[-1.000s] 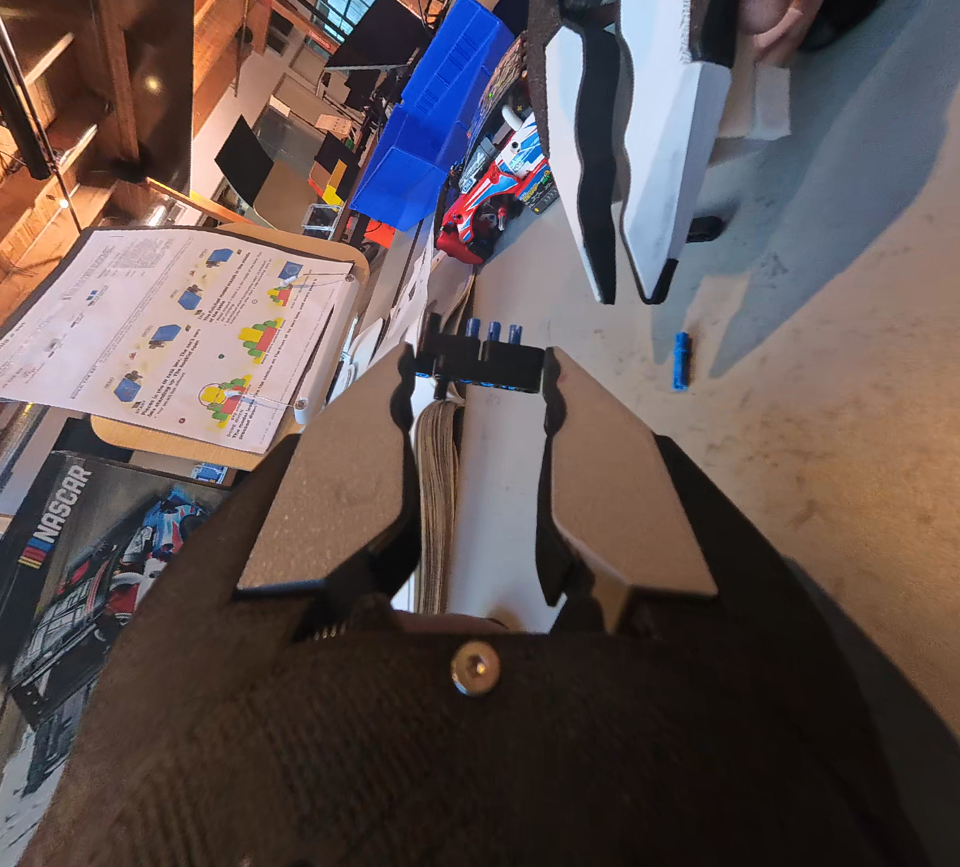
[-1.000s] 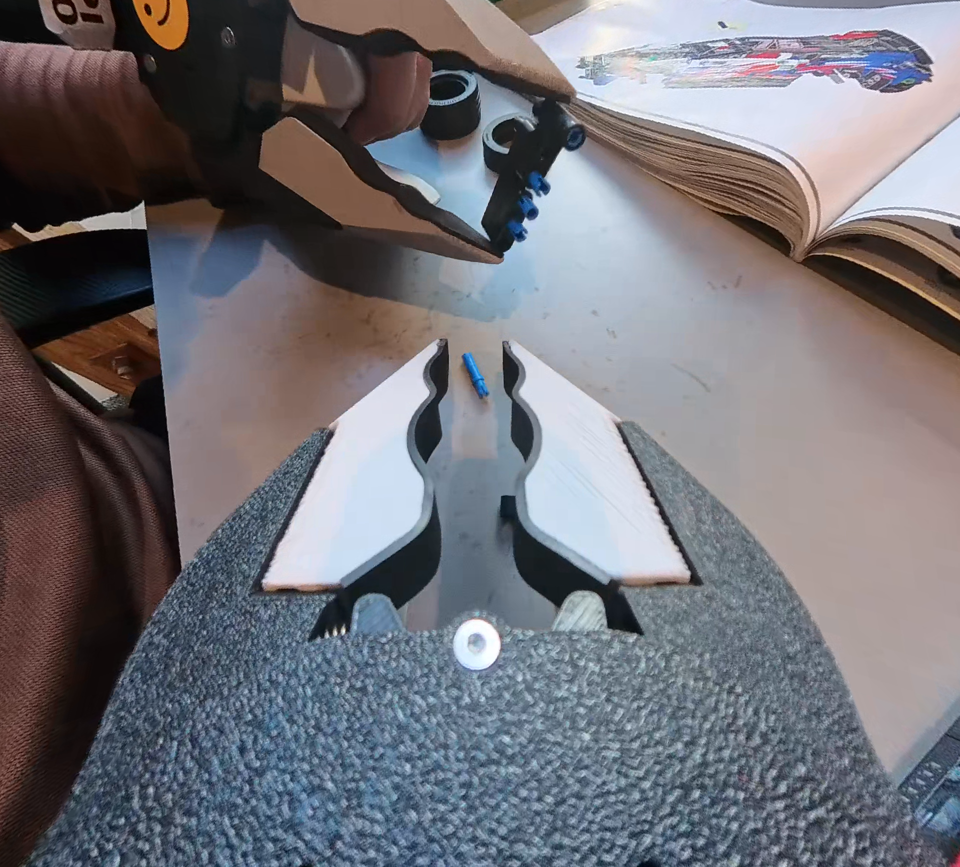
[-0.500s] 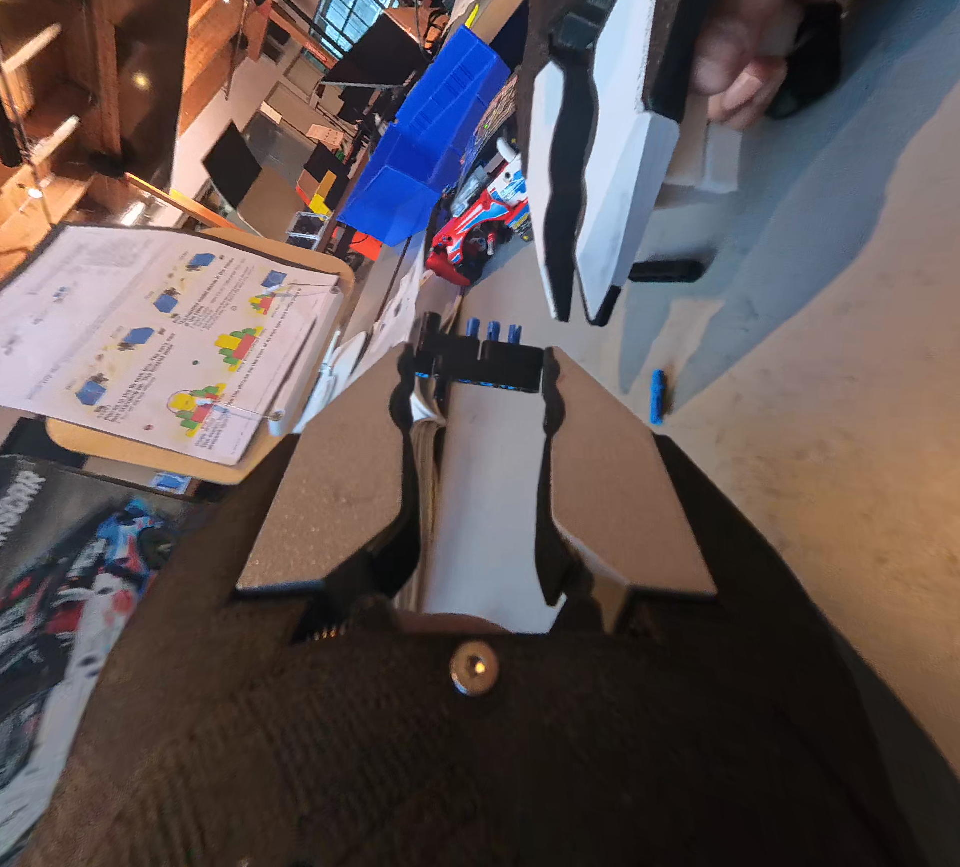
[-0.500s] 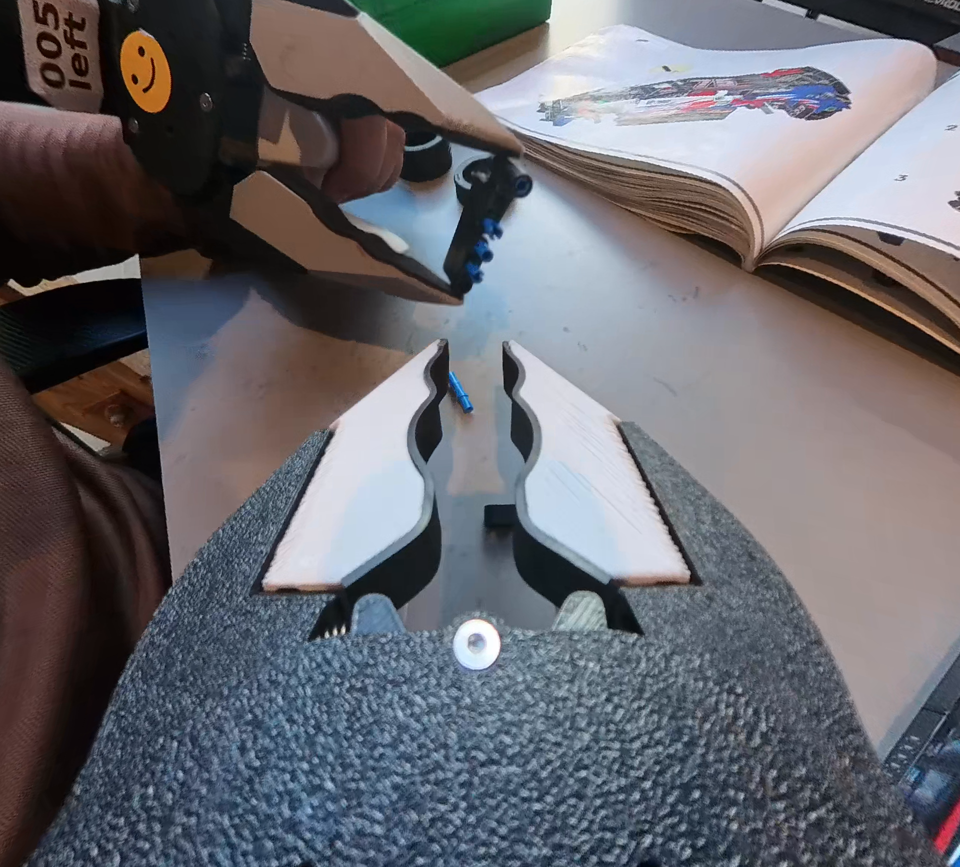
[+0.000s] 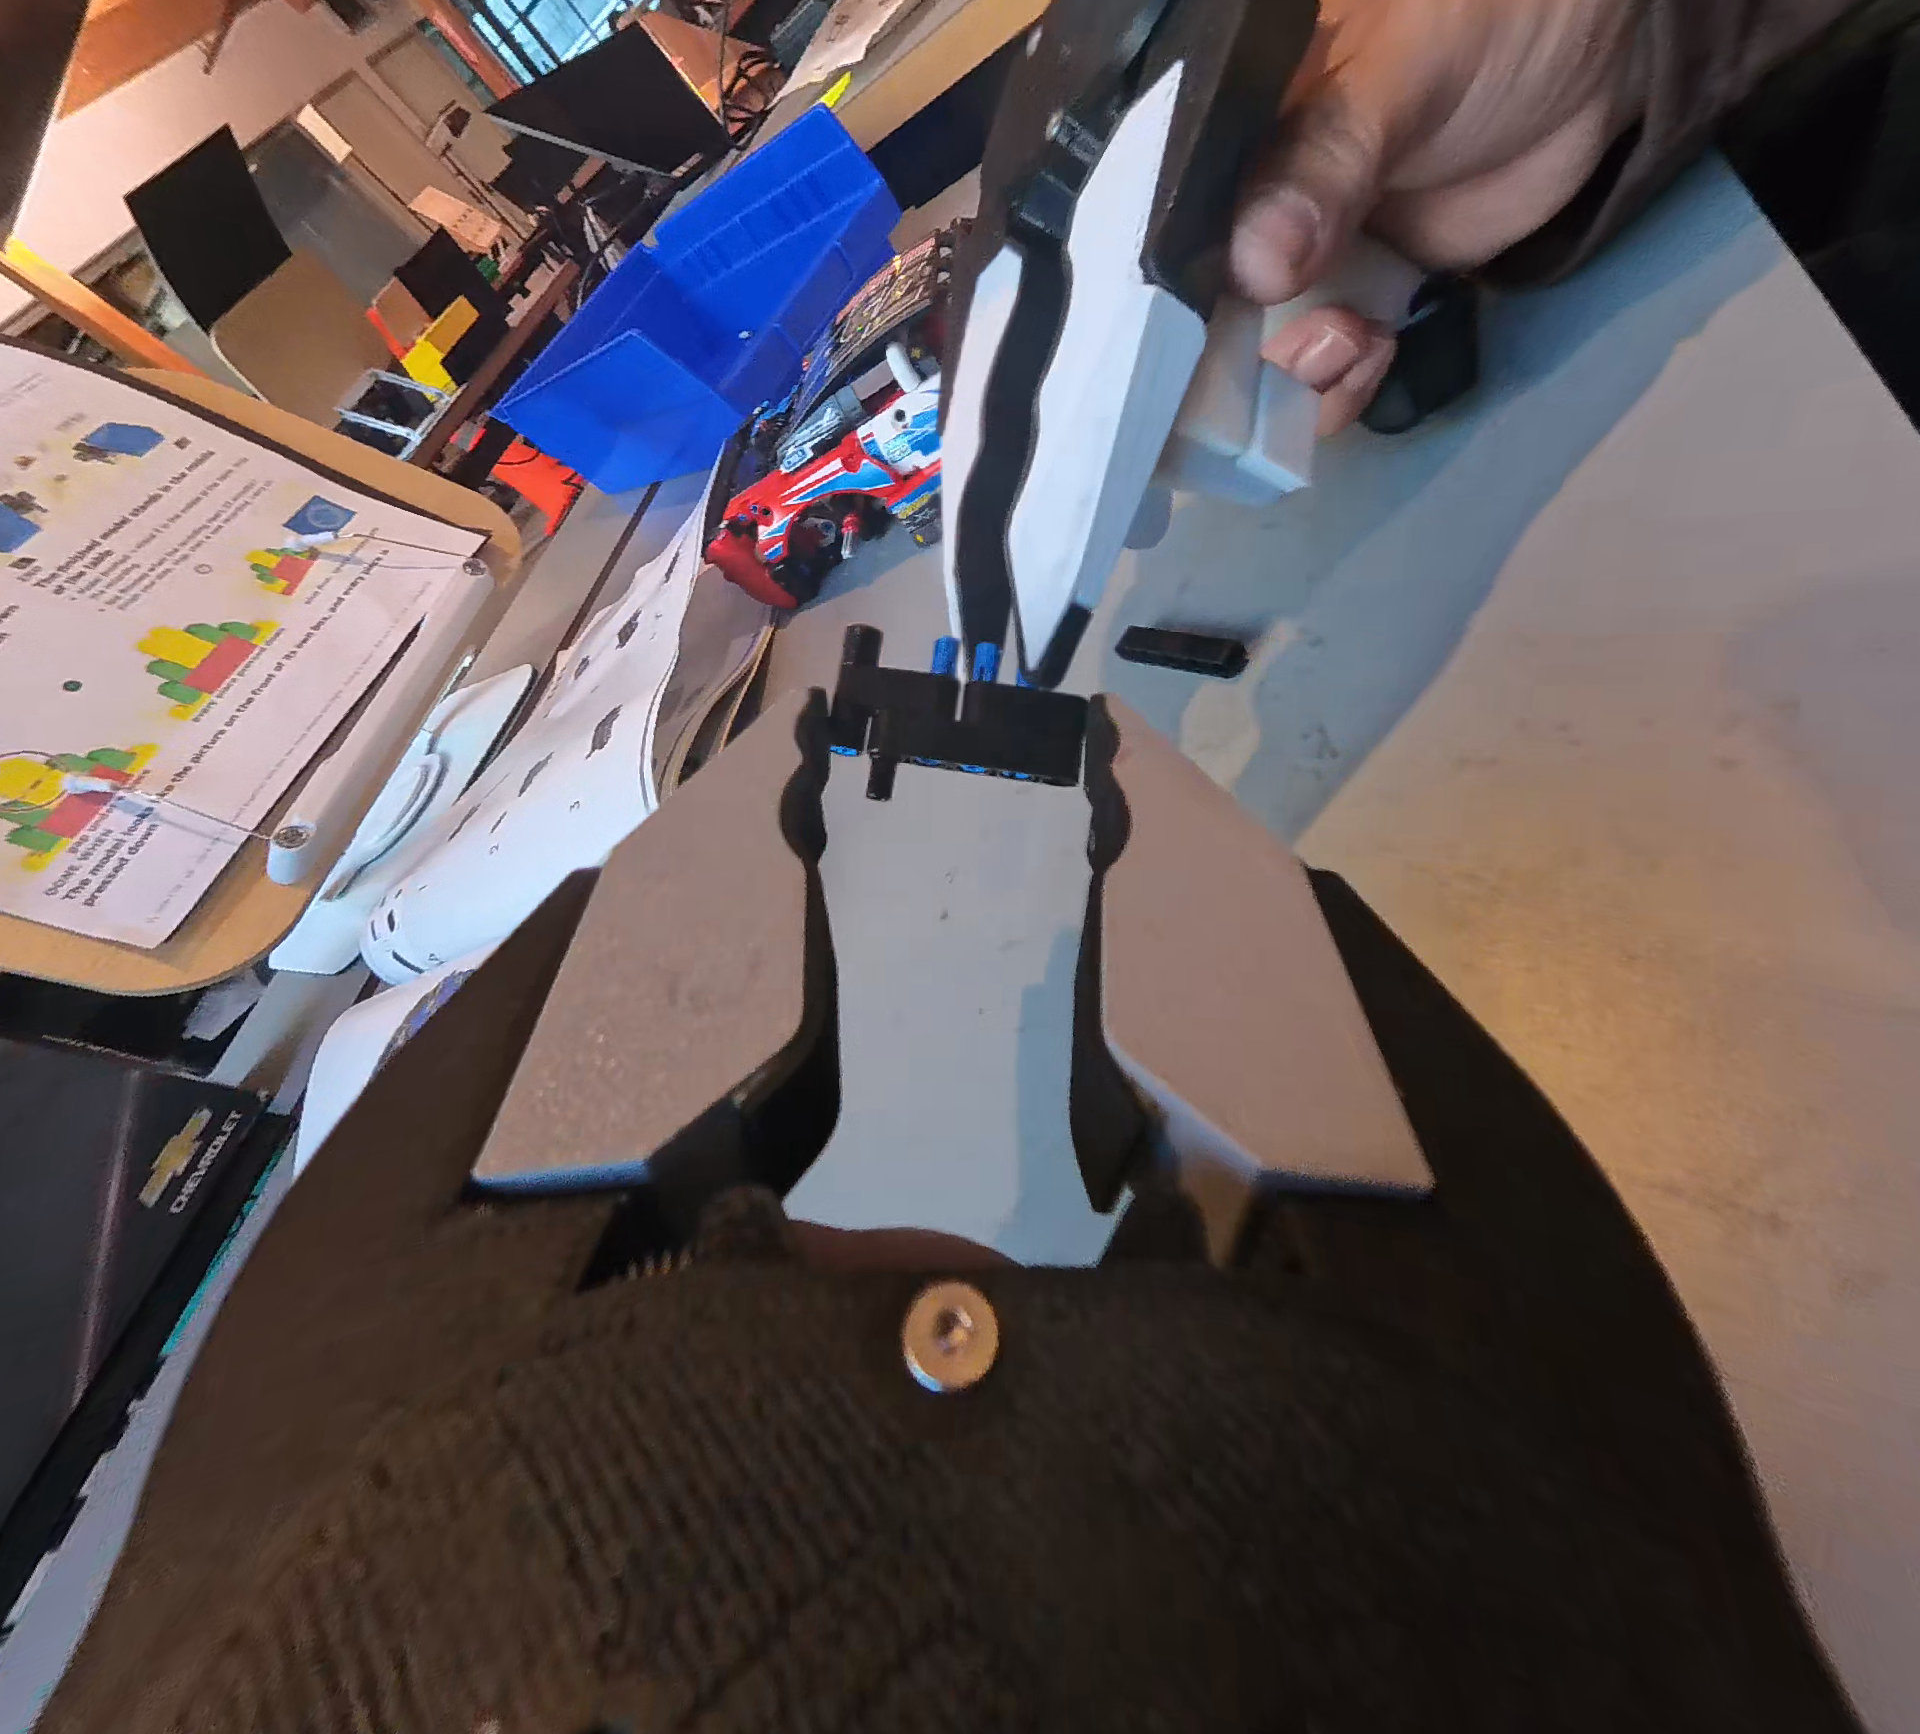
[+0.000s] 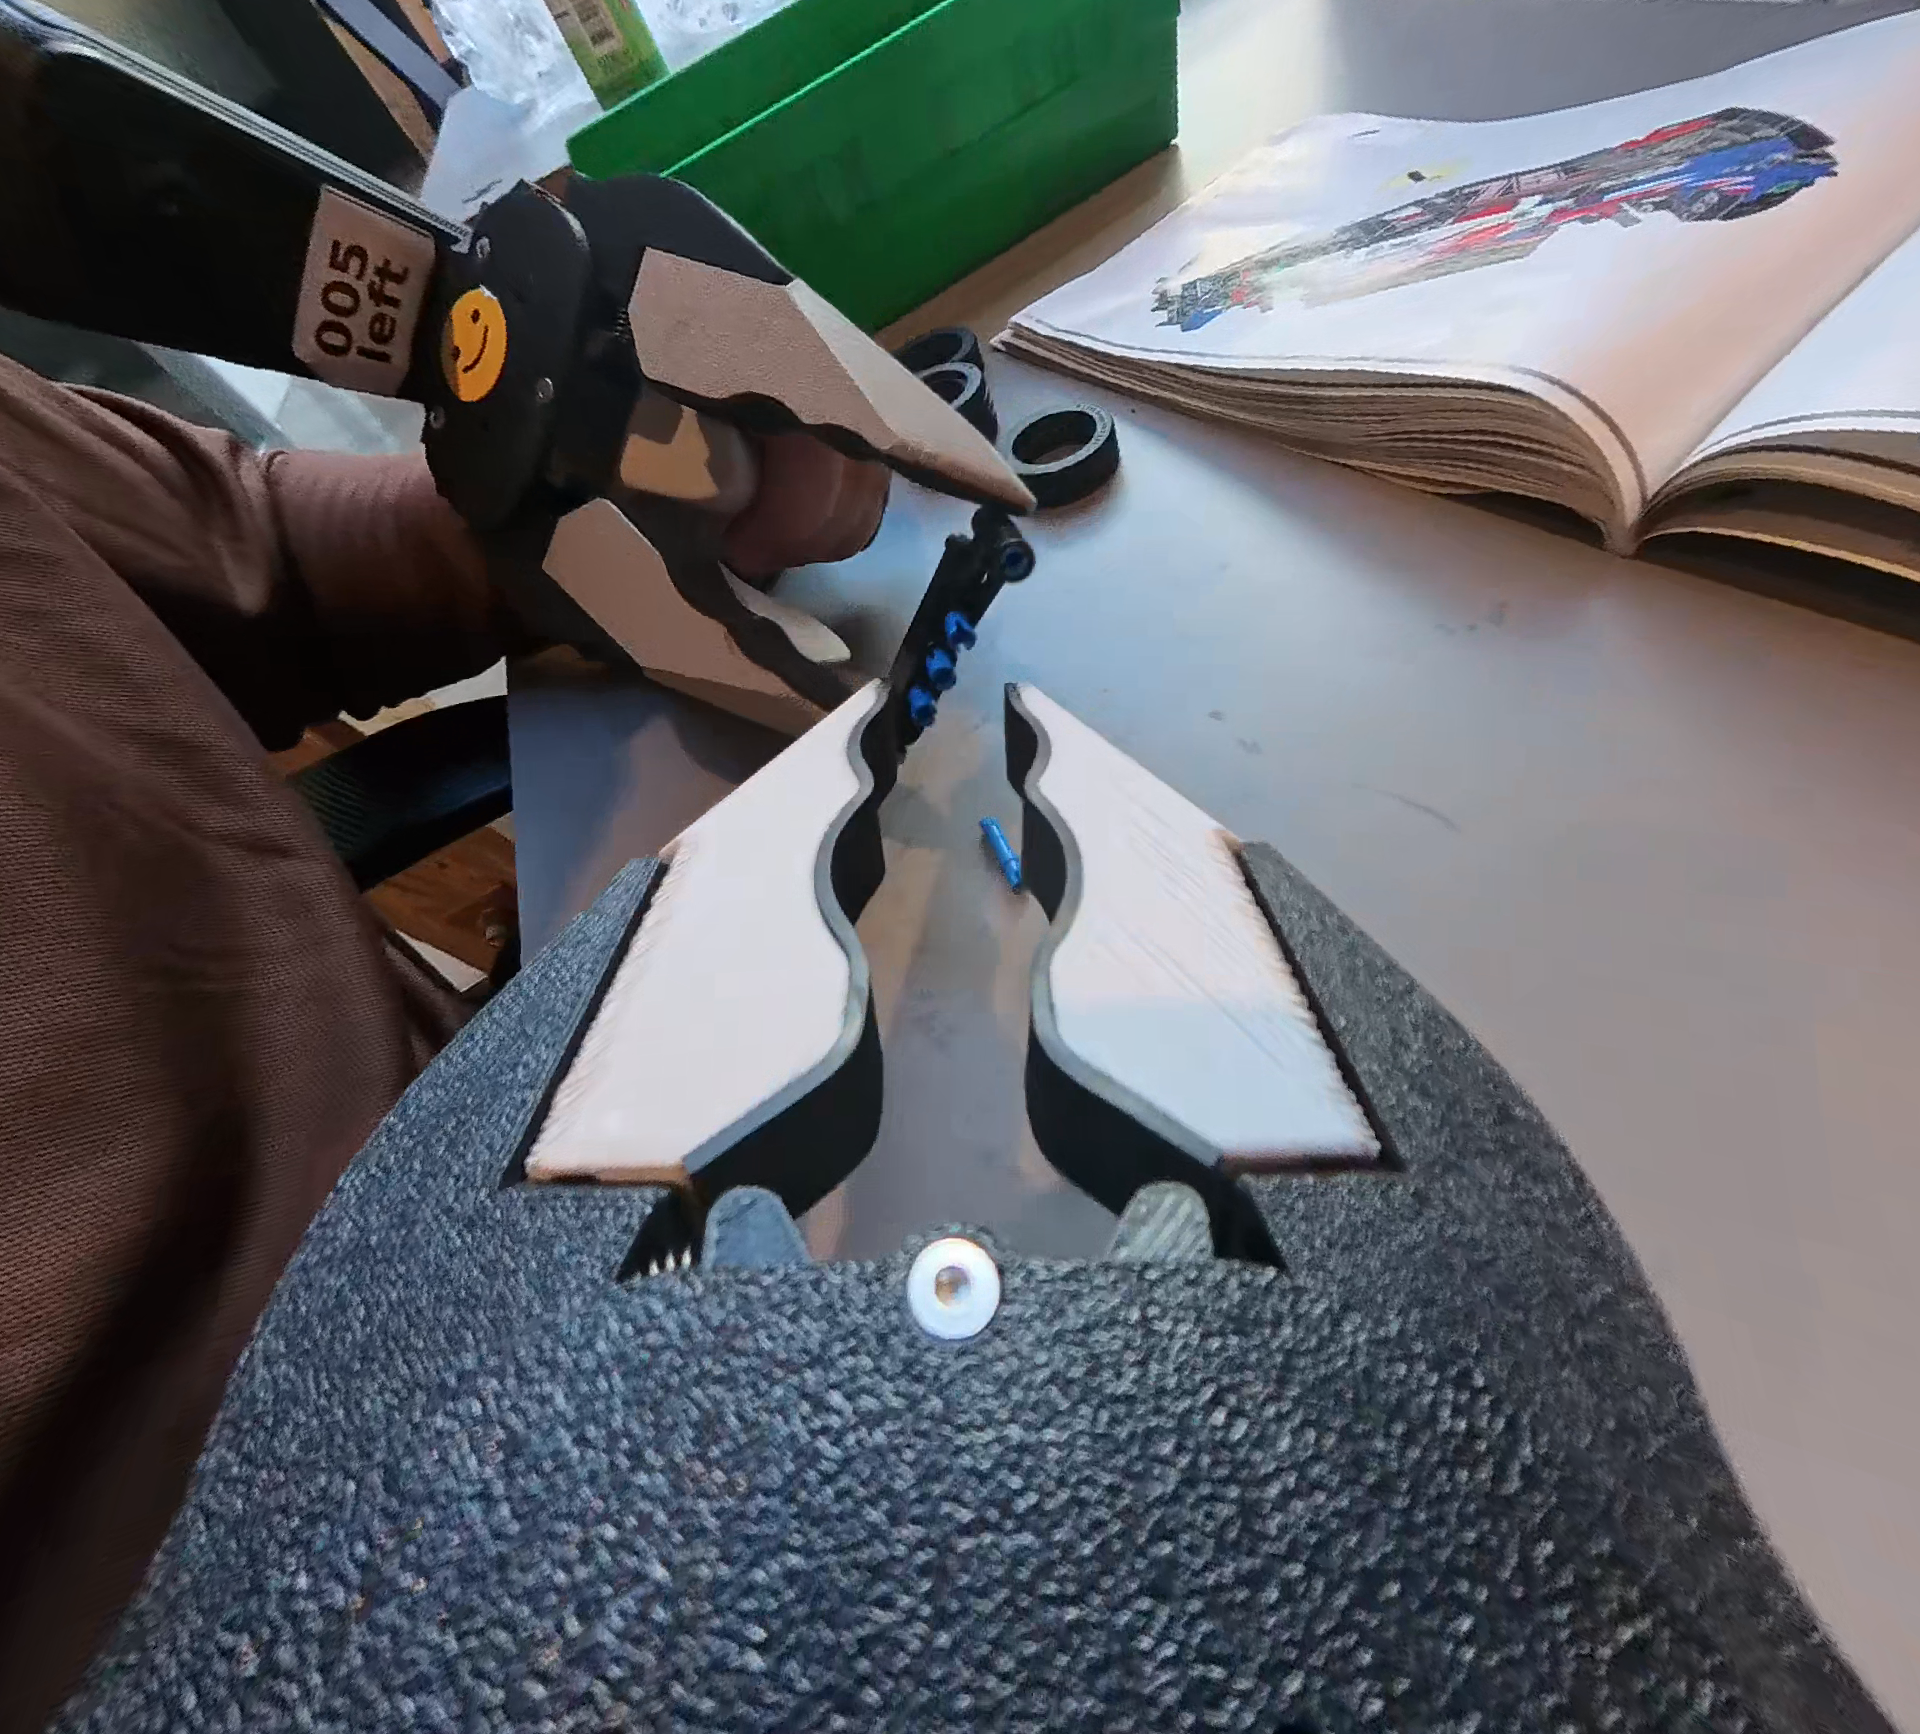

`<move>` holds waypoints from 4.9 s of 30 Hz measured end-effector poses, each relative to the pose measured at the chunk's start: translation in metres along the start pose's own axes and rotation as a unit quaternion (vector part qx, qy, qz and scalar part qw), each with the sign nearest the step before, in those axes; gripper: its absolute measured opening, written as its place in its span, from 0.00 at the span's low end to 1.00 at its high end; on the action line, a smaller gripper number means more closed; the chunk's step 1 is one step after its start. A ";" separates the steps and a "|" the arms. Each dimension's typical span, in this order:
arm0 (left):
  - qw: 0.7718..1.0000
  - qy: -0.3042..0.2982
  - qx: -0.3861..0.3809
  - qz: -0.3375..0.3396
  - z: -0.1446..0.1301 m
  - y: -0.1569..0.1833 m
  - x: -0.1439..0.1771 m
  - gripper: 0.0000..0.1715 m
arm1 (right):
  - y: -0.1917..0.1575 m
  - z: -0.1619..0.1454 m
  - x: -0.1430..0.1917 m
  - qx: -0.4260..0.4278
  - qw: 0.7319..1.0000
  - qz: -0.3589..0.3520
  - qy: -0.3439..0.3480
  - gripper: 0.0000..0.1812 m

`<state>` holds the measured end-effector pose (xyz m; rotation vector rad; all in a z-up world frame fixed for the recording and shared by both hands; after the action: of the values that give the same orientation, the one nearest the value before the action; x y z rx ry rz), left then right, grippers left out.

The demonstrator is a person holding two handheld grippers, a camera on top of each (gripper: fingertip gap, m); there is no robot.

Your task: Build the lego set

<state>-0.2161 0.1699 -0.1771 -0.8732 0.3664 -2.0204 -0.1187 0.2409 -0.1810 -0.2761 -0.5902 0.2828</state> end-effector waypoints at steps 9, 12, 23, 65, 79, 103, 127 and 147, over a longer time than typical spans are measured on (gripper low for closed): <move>0.998 -0.029 -0.011 0.057 -0.015 -0.014 -0.002 0.27 | -0.006 -0.012 -0.007 0.066 0.995 -0.056 -0.047 0.12; 0.996 -0.017 -0.024 0.082 -0.014 -0.015 -0.001 0.27 | -0.008 -0.013 -0.007 0.074 0.994 -0.071 -0.041 0.12; 0.988 -0.010 0.004 0.153 -0.025 -0.037 -0.009 0.27 | -0.007 -0.005 0.020 0.070 0.991 -0.068 0.088 0.10; 0.999 -0.018 -0.006 0.028 -0.014 -0.014 -0.029 0.27 | 0.002 -0.005 0.016 0.083 0.983 -0.159 0.049 0.07; 0.971 0.001 -0.153 0.185 0.023 -0.030 -0.041 0.27 | 0.019 -0.004 0.042 0.012 0.988 -0.101 0.119 0.15; 0.985 -0.010 0.077 -0.152 -0.022 -0.013 0.012 0.36 | -0.019 0.000 -0.010 0.689 0.611 -0.384 -0.072 0.04; 0.911 0.035 0.136 -0.387 -0.021 0.009 0.024 0.28 | -0.060 -0.013 -0.025 0.731 0.639 -0.236 -0.031 0.04; 0.950 -0.192 0.138 -0.205 -0.055 0.015 0.010 0.12 | -0.028 -0.006 -0.008 0.474 0.851 -0.193 -0.124 0.05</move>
<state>-0.2492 0.1496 -0.2201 -1.2030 -0.3376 -2.1353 -0.1166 0.2115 -0.1804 0.8456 -0.6778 0.1908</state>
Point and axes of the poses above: each gripper's, where its closed fingertips meet, x back along the fingers, z out of its top, y = z × x across the jaws, the point moved 7 cm from there along x, back along the fingers, and after that the axes turned 13 degrees about -y, right-handed, at the moved point
